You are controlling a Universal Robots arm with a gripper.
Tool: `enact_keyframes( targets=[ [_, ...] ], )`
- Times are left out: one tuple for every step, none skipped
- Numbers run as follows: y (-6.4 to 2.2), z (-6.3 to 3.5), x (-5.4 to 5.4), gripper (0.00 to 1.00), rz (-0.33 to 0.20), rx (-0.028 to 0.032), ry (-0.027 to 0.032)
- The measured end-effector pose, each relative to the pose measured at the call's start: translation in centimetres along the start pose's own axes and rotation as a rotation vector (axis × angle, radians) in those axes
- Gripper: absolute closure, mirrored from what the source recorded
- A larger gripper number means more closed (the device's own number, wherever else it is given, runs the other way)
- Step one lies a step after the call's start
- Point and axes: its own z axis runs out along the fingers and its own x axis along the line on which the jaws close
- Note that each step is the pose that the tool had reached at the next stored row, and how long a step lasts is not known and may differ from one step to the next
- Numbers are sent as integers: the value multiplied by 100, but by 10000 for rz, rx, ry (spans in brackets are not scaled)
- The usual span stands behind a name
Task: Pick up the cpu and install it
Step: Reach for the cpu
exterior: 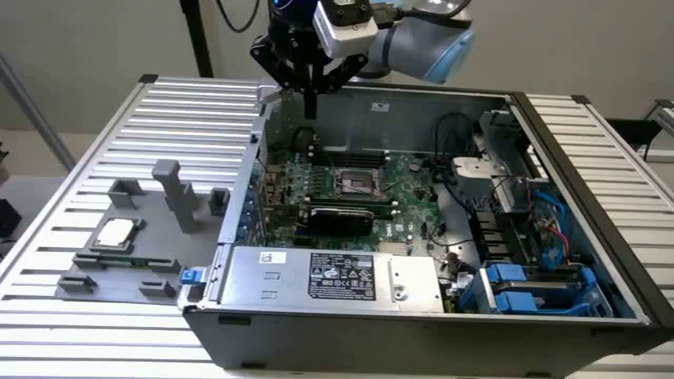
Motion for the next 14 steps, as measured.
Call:
enact_keyframes(
  targets=[
    [0, 0, 0, 89, 0, 0, 0],
    [0, 0, 0, 89, 0, -1, 0],
    [0, 0, 0, 89, 0, 0, 0],
    [0, 0, 0, 89, 0, 0, 0],
    [0, 0, 0, 89, 0, 0, 0],
    [0, 0, 0, 89, 0, 0, 0],
    [0, 0, 0, 89, 0, 0, -1],
    [0, 0, 0, 89, -1, 0, 0],
    [0, 0, 0, 89, 0, 0, 0],
    [0, 0, 0, 89, 0, 0, 0],
    [0, 0, 0, 89, 0, 0, 0],
    [0, 0, 0, 89, 0, 0, 0],
    [-4, 0, 0, 89, 0, 0, 0],
    [-20, -3, 3, 89, -1, 2, 2]
  ],
)
